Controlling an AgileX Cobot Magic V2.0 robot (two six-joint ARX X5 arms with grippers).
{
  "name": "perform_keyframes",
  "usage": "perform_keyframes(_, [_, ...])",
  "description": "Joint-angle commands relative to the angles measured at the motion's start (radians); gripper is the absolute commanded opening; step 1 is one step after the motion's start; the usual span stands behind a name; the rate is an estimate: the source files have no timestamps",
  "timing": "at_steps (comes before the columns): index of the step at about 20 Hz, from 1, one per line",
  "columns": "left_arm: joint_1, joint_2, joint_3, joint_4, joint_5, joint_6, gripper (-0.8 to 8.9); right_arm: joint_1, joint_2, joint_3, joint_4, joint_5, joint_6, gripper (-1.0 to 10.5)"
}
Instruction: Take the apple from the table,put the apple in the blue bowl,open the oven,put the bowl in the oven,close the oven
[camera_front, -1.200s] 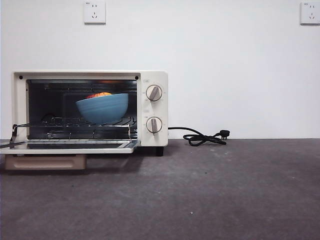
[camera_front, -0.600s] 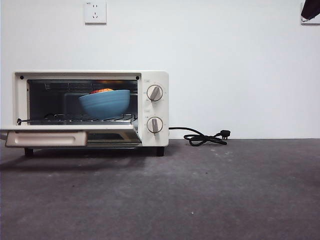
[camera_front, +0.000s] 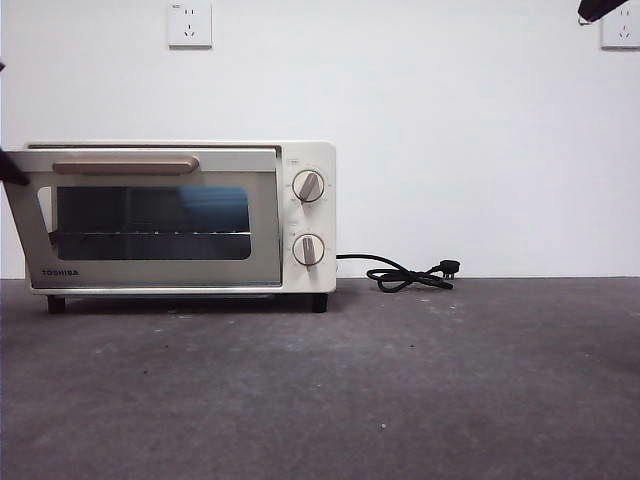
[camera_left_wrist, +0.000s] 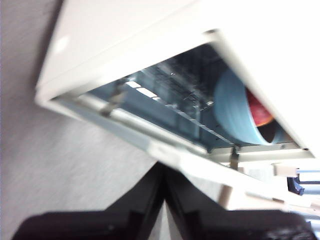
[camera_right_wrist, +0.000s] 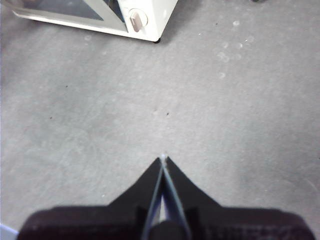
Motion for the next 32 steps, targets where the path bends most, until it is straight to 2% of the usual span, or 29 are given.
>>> perform_keyframes(1, [-0.014, 0.002, 0.035, 0.017, -0.013, -0.013, -0.08, 0.001, -0.001, -0.011, -0.002, 0.048, 0.008, -0.1])
perform_keyframes(4, [-0.035, 0.002, 0.082, 0.062, -0.013, -0.015, -0.08, 0.001, -0.001, -0.011, -0.006, 0.078, 0.008, -0.1])
perform_keyframes(8, [-0.059, 0.0, 0.119, 0.055, 0.0, -0.017, -0.08, 0.001, -0.001, -0.011, -0.015, 0.078, 0.008, 0.0])
perform_keyframes(10, [-0.075, -0.007, 0.119, 0.018, 0.021, 0.013, -0.08, 0.0, -0.001, -0.011, -0.025, 0.078, 0.008, 0.0])
perform_keyframes(16, [-0.132, -0.117, 0.119, -0.229, -0.02, 0.264, -0.05, 0.0, -0.001, -0.01, -0.025, 0.078, 0.008, 0.0])
perform_keyframes(20, [-0.224, -0.327, 0.119, -0.507, -0.22, 0.485, -0.04, 0.0, -0.001, -0.01, -0.025, 0.078, 0.008, 0.0])
perform_keyframes(21, [-0.256, -0.398, 0.119, -0.569, -0.261, 0.515, -0.04, 0.0, -0.001, -0.01, -0.025, 0.078, 0.008, 0.0])
perform_keyframes(23, [-0.318, -0.534, 0.119, -0.671, -0.24, 0.477, -0.04, 0.0, -0.001, -0.01, -0.025, 0.078, 0.008, 0.0])
perform_keyframes(24, [-0.343, -0.593, 0.119, -0.68, -0.22, 0.478, -0.04, 0.0, -0.001, -0.01, -0.025, 0.078, 0.008, 0.0])
perform_keyframes(26, [-0.374, -0.69, 0.119, -0.637, -0.219, 0.575, -0.03, 0.0, -0.001, -0.01, -0.025, 0.078, 0.008, 0.0])
perform_keyframes(28, [-0.377, -0.766, 0.119, -0.59, -0.222, 0.63, -0.03, 0.0, -0.001, -0.01, -0.025, 0.078, 0.008, 0.0])
perform_keyframes(29, [-0.375, -0.792, 0.119, -0.605, -0.24, 0.695, -0.03, 0.0, -0.001, -0.01, -0.025, 0.078, 0.008, 0.0])
perform_keyframes(31, [-0.383, -0.82, 0.098, -0.619, -0.296, 0.876, -0.03, 0.0, -0.001, -0.01, -0.025, 0.078, 0.008, 0.0])
perform_keyframes(32, [-0.385, -0.866, 0.035, -0.529, -0.314, 0.927, -0.03, 0.0, -0.001, -0.01, -0.025, 0.079, 0.008, 0.0])
